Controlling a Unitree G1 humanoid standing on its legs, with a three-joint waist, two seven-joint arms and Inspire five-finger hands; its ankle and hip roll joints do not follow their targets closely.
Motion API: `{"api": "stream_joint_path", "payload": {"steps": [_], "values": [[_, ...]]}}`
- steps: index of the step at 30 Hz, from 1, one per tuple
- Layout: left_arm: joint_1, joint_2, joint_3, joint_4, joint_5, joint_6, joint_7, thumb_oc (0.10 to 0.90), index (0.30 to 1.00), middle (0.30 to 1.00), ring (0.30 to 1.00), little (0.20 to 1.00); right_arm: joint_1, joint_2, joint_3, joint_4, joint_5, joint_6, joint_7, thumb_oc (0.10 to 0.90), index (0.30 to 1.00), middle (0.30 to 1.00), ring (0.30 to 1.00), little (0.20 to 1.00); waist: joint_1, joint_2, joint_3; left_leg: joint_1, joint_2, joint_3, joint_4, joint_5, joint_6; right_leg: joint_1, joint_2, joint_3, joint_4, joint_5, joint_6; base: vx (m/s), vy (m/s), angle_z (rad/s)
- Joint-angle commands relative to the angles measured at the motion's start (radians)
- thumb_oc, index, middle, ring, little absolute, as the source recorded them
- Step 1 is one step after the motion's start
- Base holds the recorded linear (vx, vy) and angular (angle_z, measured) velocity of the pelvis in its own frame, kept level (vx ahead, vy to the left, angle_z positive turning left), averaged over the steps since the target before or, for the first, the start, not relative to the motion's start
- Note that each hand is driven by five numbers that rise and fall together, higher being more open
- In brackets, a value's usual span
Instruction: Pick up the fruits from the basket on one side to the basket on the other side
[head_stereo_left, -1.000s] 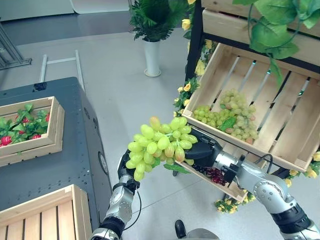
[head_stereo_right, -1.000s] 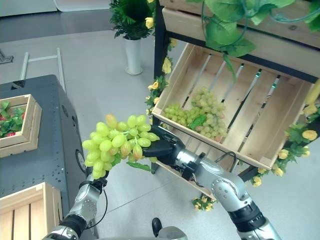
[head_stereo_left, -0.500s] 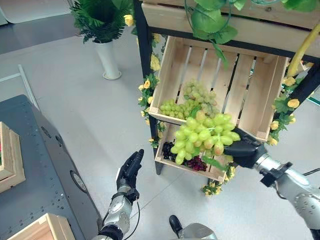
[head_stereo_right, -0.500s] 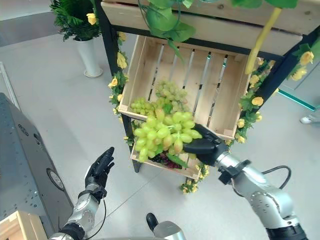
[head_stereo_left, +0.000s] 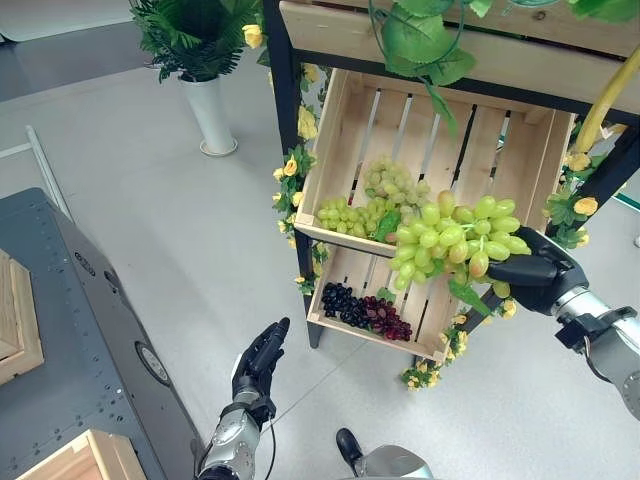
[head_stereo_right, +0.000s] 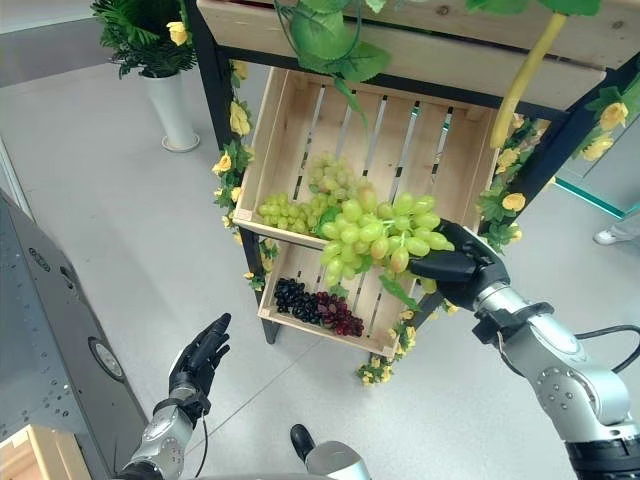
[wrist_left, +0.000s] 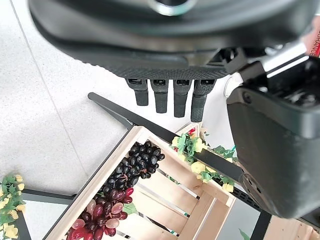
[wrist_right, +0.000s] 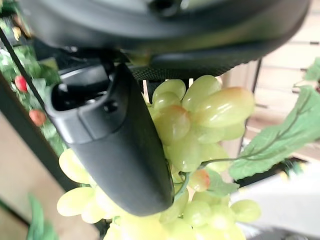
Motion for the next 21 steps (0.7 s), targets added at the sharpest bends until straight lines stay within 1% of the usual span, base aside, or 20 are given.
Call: {"api": "stream_joint_path", "payload": {"steps": [1,7,11,15,17,19,21], "values": [[-0.069,0.081,-0.02,-0.023,0.049,-0.121,-0.052,0.8,0.9,0.9,0.9,0.9,-0.256,-0.046,-0.154,0.073,0.018,-0.199,-0.038,0.4,0.3,0.3,0.3,0.3,0.056,-0.028,-0.049,-0.021,-0.022,-0.034,0.01,-0.086,0.038,0.054,0.043,-0.026,0.003,-0.065,0.024,-0.07,-0.088,0.03],[-0.06,0.078,-0.027,-0.023,0.068,-0.121,-0.056,0.8,0.9,0.9,0.9,0.9,-0.35,-0.11,-0.095,0.195,-0.061,-0.204,-0.084,0.4,0.3,0.3,0.3,0.3,0.086,-0.038,-0.06,-0.023,-0.023,-0.057,0.01,-0.084,0.039,0.06,0.04,-0.045,0.003,-0.07,0.023,0.0,-0.02,0.04],[-0.062,0.08,-0.026,-0.02,0.068,-0.119,-0.059,0.8,0.9,0.9,0.9,0.9,-0.42,-0.15,-0.053,0.277,-0.103,-0.202,-0.11,0.4,0.3,0.3,0.3,0.3,0.101,-0.04,-0.063,-0.022,-0.025,-0.07,0.01,-0.084,0.039,0.066,0.038,-0.054,0.003,-0.073,0.02,0.01,-0.003,0.08],[-0.064,0.081,-0.026,-0.017,0.073,-0.114,-0.055,0.8,0.9,0.9,0.9,0.9,-0.484,-0.184,-0.015,0.365,-0.217,-0.2,-0.128,0.4,0.3,0.3,0.3,0.3,0.116,-0.042,-0.064,-0.023,-0.027,-0.084,0.01,-0.084,0.038,0.07,0.037,-0.064,0.003,-0.076,0.019,0.01,-0.002,0.05],[-0.065,0.083,-0.021,-0.016,0.075,-0.111,-0.058,0.8,0.9,0.9,0.9,0.9,-0.518,-0.211,0.015,0.417,-0.27,-0.185,-0.115,0.4,0.3,0.3,0.3,0.3,0.123,-0.045,-0.065,-0.025,-0.028,-0.088,0.01,-0.082,0.037,0.07,0.036,-0.068,0.003,-0.076,0.018,0.0,-0.004,0.04],[-0.065,0.083,-0.019,-0.017,0.076,-0.109,-0.056,0.8,0.9,0.9,0.9,0.9,-0.541,-0.235,0.047,0.463,-0.329,-0.185,-0.107,0.4,0.3,0.3,0.3,0.3,0.129,-0.047,-0.066,-0.027,-0.029,-0.091,0.01,-0.081,0.036,0.069,0.035,-0.071,0.003,-0.076,0.017,0.0,0.0,0.04],[-0.064,0.084,-0.017,-0.018,0.078,-0.107,-0.056,0.8,0.9,0.9,0.9,0.9,-0.56,-0.253,0.075,0.504,-0.355,-0.178,-0.095,0.4,0.3,0.3,0.3,0.3,0.136,-0.05,-0.067,-0.029,-0.03,-0.092,0.01,-0.077,0.035,0.067,0.034,-0.073,0.003,-0.073,0.016,0.0,0.0,0.0]]}}
